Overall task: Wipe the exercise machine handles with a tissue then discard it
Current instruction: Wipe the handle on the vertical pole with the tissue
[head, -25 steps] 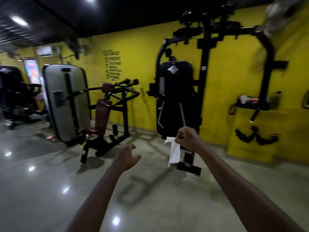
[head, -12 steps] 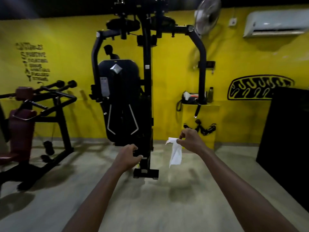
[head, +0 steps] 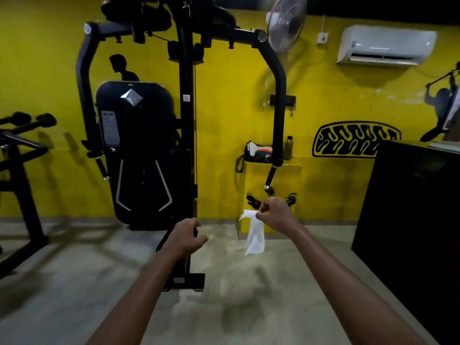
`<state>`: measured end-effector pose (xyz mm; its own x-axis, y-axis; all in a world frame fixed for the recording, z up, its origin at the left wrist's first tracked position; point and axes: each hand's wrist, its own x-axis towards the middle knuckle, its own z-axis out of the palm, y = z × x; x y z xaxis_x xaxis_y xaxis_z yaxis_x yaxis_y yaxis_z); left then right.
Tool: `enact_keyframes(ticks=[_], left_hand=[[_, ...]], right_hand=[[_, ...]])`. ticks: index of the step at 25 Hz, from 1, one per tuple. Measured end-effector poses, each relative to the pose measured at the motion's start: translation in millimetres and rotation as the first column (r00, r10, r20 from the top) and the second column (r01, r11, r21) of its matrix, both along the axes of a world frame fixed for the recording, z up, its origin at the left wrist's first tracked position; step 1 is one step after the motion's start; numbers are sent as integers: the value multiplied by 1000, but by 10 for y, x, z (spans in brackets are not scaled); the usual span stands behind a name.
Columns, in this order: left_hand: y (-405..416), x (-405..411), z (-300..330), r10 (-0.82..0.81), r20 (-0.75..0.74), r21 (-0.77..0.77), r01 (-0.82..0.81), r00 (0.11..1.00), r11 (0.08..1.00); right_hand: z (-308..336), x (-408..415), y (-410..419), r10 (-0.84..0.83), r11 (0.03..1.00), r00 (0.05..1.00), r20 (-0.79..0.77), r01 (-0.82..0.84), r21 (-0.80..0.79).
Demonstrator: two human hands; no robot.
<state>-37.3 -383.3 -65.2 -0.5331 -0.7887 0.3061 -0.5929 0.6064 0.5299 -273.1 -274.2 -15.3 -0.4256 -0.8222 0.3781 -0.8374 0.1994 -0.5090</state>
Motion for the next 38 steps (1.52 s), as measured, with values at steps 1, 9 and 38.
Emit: enact_keyframes(ticks=[1,9,38], left_hand=[[-203,-116,-15,-12,-10,-3,12,1000,1000],[-2036,-974,-3,-110,32,-10,110,993,994],[-6747,-5123,82,-567,-31,25,567,823,823]], right_hand=[[-22,-98,-154,-12,1000,1000,-7,12,3],[62,-744,-1627,-124,992,992,-23,124,12],[45,-4020,-5929,-422,906,901,103,424,6]])
